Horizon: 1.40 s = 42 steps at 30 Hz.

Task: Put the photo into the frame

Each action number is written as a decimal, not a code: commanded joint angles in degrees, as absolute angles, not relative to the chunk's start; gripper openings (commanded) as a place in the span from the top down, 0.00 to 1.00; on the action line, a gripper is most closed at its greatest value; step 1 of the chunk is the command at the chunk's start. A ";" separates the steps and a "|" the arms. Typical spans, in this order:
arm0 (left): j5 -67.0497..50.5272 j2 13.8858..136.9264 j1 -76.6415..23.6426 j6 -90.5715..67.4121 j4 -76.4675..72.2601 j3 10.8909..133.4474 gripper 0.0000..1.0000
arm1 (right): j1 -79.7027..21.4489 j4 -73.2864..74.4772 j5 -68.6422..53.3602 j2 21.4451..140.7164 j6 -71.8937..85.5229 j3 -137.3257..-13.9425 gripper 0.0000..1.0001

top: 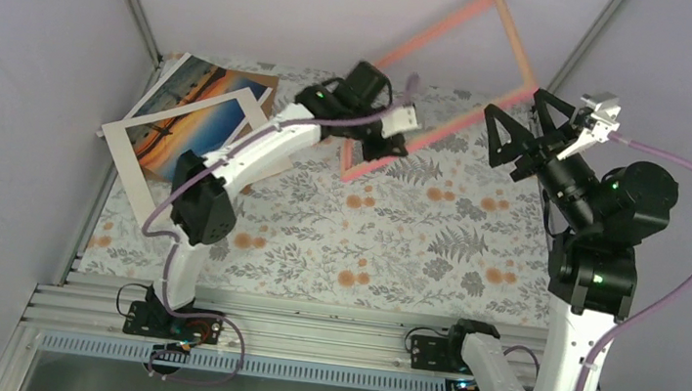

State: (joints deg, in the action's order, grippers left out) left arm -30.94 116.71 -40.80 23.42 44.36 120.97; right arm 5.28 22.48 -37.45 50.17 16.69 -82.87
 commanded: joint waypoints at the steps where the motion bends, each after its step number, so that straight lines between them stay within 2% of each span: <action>1: -16.28 118.30 -44.87 39.84 47.37 119.72 0.98 | 6.58 32.33 -31.73 49.96 10.56 -85.28 0.00; 6: -8.79 119.25 -49.04 43.20 43.97 111.95 0.98 | 8.48 33.43 -30.85 51.32 12.08 -84.71 0.00; 11: -5.79 121.80 -51.47 40.80 41.97 107.65 0.98 | 10.19 33.30 -30.44 52.78 15.63 -81.39 0.00; 18: -5.23 121.30 -54.10 38.23 34.46 95.59 0.98 | 11.18 30.88 -32.97 54.70 18.20 -76.45 0.00; 28: -9.19 126.22 -54.62 33.47 32.74 95.87 0.95 | 11.23 28.74 -35.00 58.69 17.36 -72.16 0.00; 37: -10.09 124.73 -54.58 33.32 33.13 92.28 0.87 | 11.22 27.42 -35.30 61.21 14.29 -70.34 0.00; 39: -10.46 124.48 -54.52 32.92 34.00 92.03 0.81 | 11.25 26.83 -35.92 61.67 13.73 -69.68 0.00; 41: -11.83 123.49 -53.90 32.55 35.22 92.21 0.58 | 11.25 26.26 -36.68 62.49 12.79 -69.24 0.00; 42: -12.96 122.37 -53.24 31.92 35.39 92.25 0.51 | 11.21 25.94 -37.21 62.99 12.21 -69.01 0.00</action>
